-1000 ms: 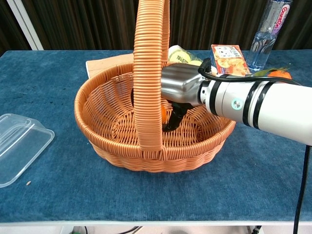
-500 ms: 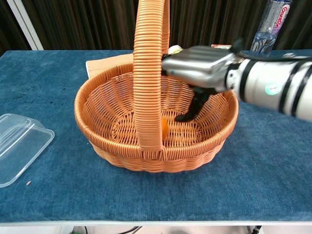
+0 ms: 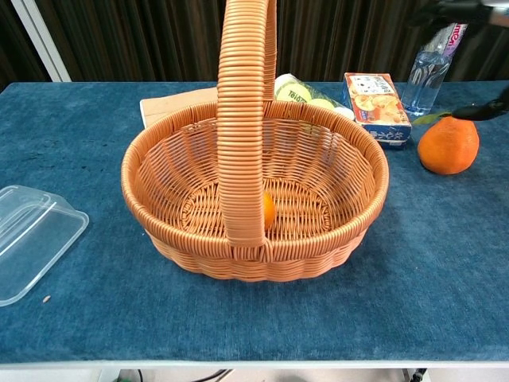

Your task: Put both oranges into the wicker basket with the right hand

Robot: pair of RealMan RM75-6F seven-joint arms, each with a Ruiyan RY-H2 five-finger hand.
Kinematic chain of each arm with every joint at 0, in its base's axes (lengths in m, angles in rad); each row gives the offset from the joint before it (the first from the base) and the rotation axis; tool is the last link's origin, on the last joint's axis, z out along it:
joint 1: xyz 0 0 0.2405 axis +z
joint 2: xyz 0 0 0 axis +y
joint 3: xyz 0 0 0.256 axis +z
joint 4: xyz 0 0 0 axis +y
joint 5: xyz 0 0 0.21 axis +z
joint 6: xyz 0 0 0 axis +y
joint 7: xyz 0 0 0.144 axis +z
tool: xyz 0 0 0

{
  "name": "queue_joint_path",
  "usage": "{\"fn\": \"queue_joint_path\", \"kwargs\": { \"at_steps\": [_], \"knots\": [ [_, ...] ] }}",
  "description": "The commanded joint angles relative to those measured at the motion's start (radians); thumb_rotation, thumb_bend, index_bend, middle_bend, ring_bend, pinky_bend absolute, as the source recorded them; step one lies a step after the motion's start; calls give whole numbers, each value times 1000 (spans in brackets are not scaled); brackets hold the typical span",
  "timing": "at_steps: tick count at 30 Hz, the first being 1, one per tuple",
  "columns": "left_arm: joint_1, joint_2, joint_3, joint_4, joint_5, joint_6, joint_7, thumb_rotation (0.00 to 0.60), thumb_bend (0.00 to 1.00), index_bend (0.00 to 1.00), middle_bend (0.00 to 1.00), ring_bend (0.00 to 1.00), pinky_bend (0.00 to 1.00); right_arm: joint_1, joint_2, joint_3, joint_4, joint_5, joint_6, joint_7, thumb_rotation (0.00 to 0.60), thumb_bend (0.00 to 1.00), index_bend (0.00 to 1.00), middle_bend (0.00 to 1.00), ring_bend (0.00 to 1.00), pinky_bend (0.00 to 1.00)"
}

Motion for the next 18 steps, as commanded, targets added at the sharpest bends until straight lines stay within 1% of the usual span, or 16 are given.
{"fn": "queue_joint_path", "kwargs": {
  "at_steps": [1, 2, 4, 11, 16, 18],
  "knots": [
    [-1, -2, 1, 1, -1, -3, -1, 484, 61, 270, 229, 148, 362, -26, -9, 7, 85, 71, -19, 43, 600, 197, 29, 33, 0, 145],
    [-1, -3, 1, 1, -1, -4, -4, 485, 62, 270, 229, 148, 362, -26, -18, 13, 104, 89, -31, 58, 600, 195, 18, 26, 0, 126],
    [-2, -2, 3, -1, 1, -8, -13, 484, 62, 271, 229, 148, 362, -21, -43, 26, 155, 132, -69, 82, 600, 195, 6, 24, 0, 119],
    [1, 9, 2, -6, 3, 3, -9, 484, 62, 271, 229, 148, 361, 7, -131, 47, 314, 254, -186, 93, 600, 193, 0, 18, 0, 78],
    [3, 13, 1, 0, -5, -2, -27, 483, 62, 271, 229, 148, 360, 20, -178, 59, 378, 271, -247, 130, 600, 193, 0, 20, 0, 75],
    [3, 11, 1, 6, -7, -6, -32, 483, 63, 271, 229, 148, 360, 25, -196, 62, 400, 265, -249, 131, 600, 194, 0, 21, 0, 75]
  ]
}}
